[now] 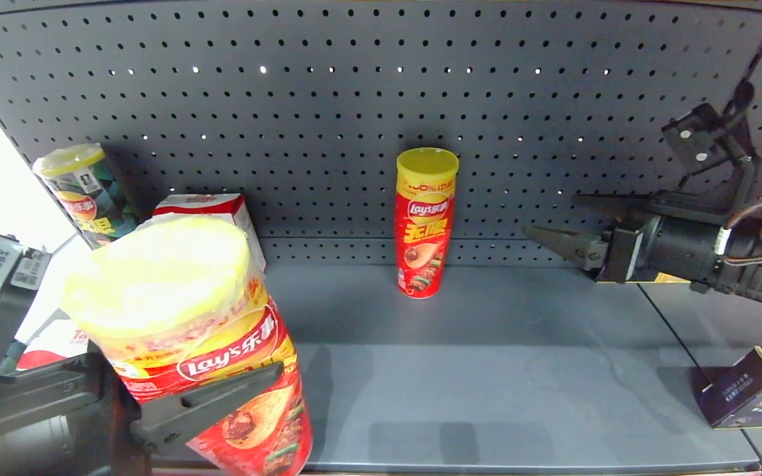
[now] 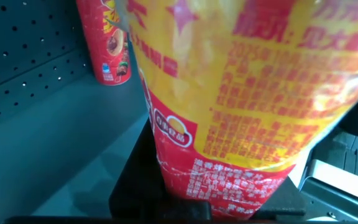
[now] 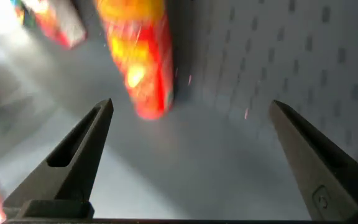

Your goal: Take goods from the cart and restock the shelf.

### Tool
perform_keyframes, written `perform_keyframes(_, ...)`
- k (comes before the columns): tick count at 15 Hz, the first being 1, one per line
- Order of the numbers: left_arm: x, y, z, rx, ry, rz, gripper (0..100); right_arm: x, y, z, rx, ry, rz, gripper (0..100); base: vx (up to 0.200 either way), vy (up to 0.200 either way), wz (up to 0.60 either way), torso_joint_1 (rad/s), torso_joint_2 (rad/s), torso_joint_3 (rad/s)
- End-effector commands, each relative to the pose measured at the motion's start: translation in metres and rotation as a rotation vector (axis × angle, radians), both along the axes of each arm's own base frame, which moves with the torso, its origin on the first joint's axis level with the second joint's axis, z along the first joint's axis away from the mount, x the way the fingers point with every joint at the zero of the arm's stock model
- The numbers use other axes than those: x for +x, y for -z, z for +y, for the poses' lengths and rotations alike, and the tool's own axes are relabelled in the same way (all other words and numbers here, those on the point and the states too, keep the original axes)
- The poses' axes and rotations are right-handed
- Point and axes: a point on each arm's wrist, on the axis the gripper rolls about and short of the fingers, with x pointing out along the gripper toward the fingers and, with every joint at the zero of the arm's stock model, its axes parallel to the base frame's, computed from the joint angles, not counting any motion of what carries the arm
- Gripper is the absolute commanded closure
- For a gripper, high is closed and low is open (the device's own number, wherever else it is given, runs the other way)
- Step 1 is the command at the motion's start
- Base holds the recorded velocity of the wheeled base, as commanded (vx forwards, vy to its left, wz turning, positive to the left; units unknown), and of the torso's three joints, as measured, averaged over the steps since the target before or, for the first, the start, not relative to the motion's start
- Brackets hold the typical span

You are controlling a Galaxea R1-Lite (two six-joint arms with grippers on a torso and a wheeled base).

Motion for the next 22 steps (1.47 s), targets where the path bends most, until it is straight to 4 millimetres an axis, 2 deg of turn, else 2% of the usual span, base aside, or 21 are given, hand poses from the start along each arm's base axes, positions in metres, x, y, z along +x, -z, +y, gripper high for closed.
perform_keyframes(1,0.002,0.001,-0.001,0.004,-0.001,0.008,100,0.026,0.018,0.015,-0.019,-0.048,0.047,0,0.000,0.000,0.00,0.000,0.00,0.000)
perform_keyframes(4,0.005,0.002,0.000,0.007,-0.014,0.014,100,0.040,0.018,0.023,-0.017,-0.202,0.052,0,0.000,0.000,0.00,0.000,0.00,0.000)
perform_keyframes(7,0.007,0.004,-0.001,0.013,-0.011,0.025,100,0.068,0.007,0.030,0.004,-0.411,-0.004,0,0.000,0.000,0.00,0.000,0.00,0.000)
perform_keyframes(9,0.007,0.004,-0.001,0.013,-0.014,0.025,100,0.082,0.009,0.034,0.010,-0.484,-0.015,0,0.000,0.000,0.00,0.000,0.00,0.000)
perform_keyframes(14,0.008,0.004,-0.001,0.000,-0.013,0.039,100,0.100,0.022,0.042,-0.023,-0.573,-0.050,0,0.000,0.000,0.00,0.000,0.00,0.000)
perform_keyframes(22,0.010,0.006,-0.002,0.005,-0.013,0.047,100,0.127,0.034,0.047,-0.037,-0.562,-0.059,0,0.000,0.000,0.00,0.000,0.00,0.000)
